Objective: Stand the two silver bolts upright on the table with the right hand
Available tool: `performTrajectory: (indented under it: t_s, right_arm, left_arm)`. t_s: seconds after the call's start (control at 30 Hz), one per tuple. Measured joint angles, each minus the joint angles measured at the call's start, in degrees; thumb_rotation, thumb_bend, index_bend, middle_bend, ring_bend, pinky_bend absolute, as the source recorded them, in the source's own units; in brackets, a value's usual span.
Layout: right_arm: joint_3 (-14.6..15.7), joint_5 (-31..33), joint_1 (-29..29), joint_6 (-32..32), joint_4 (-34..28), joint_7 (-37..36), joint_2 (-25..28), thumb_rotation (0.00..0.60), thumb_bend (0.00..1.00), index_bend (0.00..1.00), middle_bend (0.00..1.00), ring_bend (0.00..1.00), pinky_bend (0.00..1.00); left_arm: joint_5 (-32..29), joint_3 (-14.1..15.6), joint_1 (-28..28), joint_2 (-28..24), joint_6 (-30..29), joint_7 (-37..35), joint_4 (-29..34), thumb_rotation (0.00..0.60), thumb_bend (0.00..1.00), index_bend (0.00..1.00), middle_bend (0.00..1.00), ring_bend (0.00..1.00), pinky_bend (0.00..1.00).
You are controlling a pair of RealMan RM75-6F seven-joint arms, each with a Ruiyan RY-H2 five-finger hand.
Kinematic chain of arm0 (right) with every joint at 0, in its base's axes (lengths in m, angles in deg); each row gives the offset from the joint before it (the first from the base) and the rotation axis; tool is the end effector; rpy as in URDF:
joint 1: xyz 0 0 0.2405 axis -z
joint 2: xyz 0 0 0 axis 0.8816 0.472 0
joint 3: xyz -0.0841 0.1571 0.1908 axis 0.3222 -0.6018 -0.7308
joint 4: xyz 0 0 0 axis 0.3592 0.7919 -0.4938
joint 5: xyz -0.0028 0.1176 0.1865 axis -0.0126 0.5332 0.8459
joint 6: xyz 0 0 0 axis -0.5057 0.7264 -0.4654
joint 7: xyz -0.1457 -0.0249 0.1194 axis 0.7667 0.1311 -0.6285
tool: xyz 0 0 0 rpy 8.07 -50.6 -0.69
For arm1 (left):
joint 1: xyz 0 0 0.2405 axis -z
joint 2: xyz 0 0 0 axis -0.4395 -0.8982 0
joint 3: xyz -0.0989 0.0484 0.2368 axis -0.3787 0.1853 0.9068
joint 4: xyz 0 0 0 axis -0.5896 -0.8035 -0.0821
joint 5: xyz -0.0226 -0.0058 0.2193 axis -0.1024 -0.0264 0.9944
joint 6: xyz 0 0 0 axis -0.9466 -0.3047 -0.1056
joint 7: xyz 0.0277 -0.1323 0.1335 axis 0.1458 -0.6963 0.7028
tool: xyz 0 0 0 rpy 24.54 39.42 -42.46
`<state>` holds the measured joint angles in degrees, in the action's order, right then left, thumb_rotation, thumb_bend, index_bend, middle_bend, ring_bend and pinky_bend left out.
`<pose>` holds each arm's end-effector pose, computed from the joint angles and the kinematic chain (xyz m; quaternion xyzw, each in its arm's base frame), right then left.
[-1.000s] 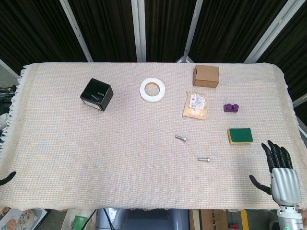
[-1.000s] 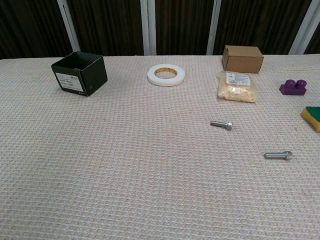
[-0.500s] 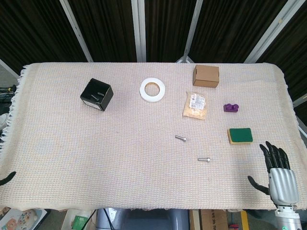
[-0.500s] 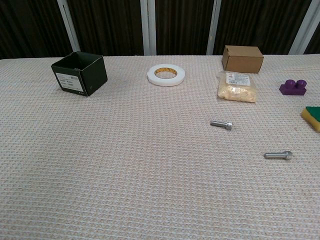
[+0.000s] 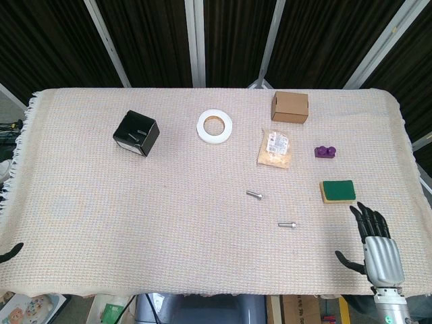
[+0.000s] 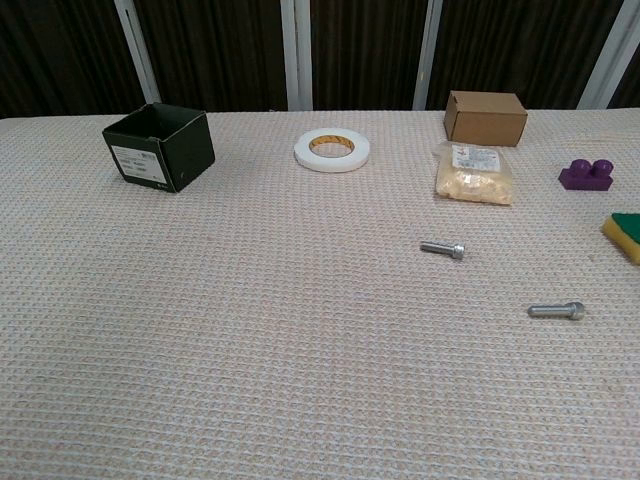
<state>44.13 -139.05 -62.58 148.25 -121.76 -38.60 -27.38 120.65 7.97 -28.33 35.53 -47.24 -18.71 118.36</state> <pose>-0.2780 -0.2017 0.1053 0.5496 -0.4568 0.4345 0.5482 -0.3239 0.1882 0.1885 -0.5311 -0.3943 -0.3992 0.6348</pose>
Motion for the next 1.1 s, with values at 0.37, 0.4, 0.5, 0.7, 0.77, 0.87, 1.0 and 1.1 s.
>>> performTrajectory:
  t_s: [0.37, 0.4, 0.5, 0.7, 0.77, 0.87, 1.0, 1.1]
  right_arm:
    - [-4.1, 10.4, -6.6, -9.3, -5.1, 11.9, -5.1, 0.600, 0.18, 0.26, 0.00, 0.00, 0.00]
    - [-4.6, 11.6, -7.3, -9.8, -5.4, 13.3, -5.9, 0.600, 0.18, 0.27, 0.00, 0.00, 0.00]
    - [-5.8, 14.0, -8.8, -10.6, -5.8, 16.6, -7.7, 0.600, 0.19, 0.30, 0.00, 0.00, 0.00]
    - [-7.8, 19.9, -12.0, -11.8, -5.2, 23.6, -12.2, 0.600, 0.24, 0.35, 0.00, 0.00, 0.00]
    - [-8.3, 22.1, -13.0, -12.1, -4.4, 25.2, -14.0, 0.600, 0.25, 0.37, 0.00, 0.00, 0.00]
    - [-8.9, 25.0, -14.4, -12.4, -2.5, 27.2, -16.6, 0.600, 0.26, 0.39, 0.00, 0.00, 0.00]
    - [-9.3, 27.4, -15.8, -12.6, 0.1, 28.0, -18.7, 0.600, 0.27, 0.41, 0.00, 0.00, 0.00]
    - [-9.3, 27.7, -16.1, -12.6, 0.7, 28.0, -19.2, 0.600, 0.27, 0.43, 0.00, 0.00, 0.01]
  left_arm:
    - [-0.6, -0.2, 0.3, 0.1, 0.5, 0.4, 0.1, 0.600, 0.15, 0.14, 0.12, 0.01, 0.08]
    - [-0.7, -0.3, 0.3, 0.0, 0.6, 0.4, 0.1, 0.600, 0.15, 0.14, 0.12, 0.01, 0.08]
    - [-0.8, -0.3, 0.4, 0.0, 0.8, 0.4, 0.1, 0.600, 0.15, 0.14, 0.12, 0.01, 0.08]
    - [-1.0, -0.4, 0.5, 0.0, 1.0, 0.5, 0.2, 0.600, 0.15, 0.14, 0.12, 0.01, 0.08]
    - [-1.0, -0.4, 0.5, 0.0, 1.0, 0.4, 0.2, 0.600, 0.15, 0.14, 0.12, 0.01, 0.08]
    - [-1.1, -0.4, 0.5, 0.0, 1.1, 0.5, 0.2, 0.600, 0.15, 0.14, 0.12, 0.01, 0.08]
    - [-1.1, -0.4, 0.6, 0.0, 1.1, 0.7, 0.3, 0.600, 0.15, 0.14, 0.12, 0.01, 0.08]
    - [-1.2, -0.5, 0.6, 0.0, 1.1, 0.7, 0.3, 0.600, 0.15, 0.14, 0.12, 0.01, 0.08]
